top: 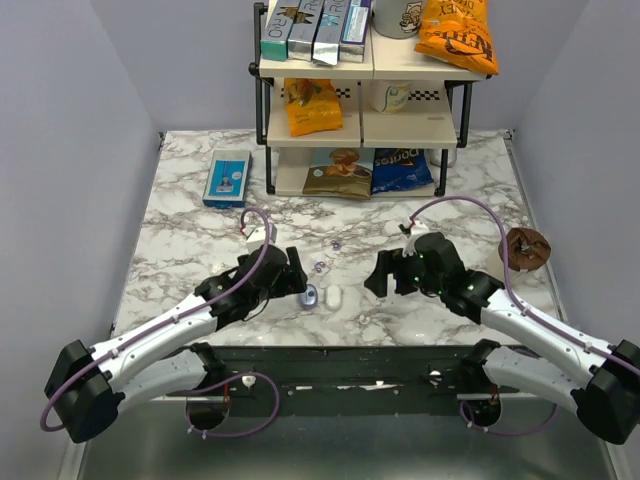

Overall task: Insert the wireless bluetooth earbuds into the charging case
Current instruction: Adjust the charging case at the center of the board.

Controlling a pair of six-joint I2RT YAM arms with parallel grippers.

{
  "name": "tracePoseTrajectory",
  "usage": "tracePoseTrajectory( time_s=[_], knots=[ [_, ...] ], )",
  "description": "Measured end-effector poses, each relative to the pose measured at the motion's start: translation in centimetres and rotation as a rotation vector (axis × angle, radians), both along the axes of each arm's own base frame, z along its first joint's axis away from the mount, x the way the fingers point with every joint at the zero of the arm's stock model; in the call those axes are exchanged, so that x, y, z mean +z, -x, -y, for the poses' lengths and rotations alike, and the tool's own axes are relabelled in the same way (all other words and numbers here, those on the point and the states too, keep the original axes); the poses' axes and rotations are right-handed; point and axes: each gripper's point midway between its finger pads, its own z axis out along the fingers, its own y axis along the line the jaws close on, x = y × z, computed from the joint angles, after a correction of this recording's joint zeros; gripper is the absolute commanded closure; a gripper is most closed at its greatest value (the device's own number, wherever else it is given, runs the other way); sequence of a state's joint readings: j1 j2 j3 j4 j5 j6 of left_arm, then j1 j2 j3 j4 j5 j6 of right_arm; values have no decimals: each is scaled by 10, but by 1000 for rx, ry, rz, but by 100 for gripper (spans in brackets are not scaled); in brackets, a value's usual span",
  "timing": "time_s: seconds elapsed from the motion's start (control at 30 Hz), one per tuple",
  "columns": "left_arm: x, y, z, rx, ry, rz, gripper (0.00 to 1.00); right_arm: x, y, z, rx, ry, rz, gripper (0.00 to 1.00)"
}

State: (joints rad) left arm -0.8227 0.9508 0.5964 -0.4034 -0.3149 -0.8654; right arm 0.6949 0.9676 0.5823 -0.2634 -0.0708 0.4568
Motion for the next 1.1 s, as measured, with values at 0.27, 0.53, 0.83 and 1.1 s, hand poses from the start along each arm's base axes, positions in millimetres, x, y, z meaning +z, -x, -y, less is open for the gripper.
tracePoseTrajectory(
  time_s=[0.27,0.53,0.83,1.1],
  knots=[
    [23,2,-4,-15,42,77,1,-1,2,-4,9,14,-4,0],
    [19,5,-11,-19,26,92,1,-25,21,-41,72,105,-93,2],
    [16,7,-21,4,28,117,1,-46,11,-64,-43,121,-211,8],
    [22,5,-24,19,36,141,1,-46,3,-100,-28,139,-216,14]
  ],
)
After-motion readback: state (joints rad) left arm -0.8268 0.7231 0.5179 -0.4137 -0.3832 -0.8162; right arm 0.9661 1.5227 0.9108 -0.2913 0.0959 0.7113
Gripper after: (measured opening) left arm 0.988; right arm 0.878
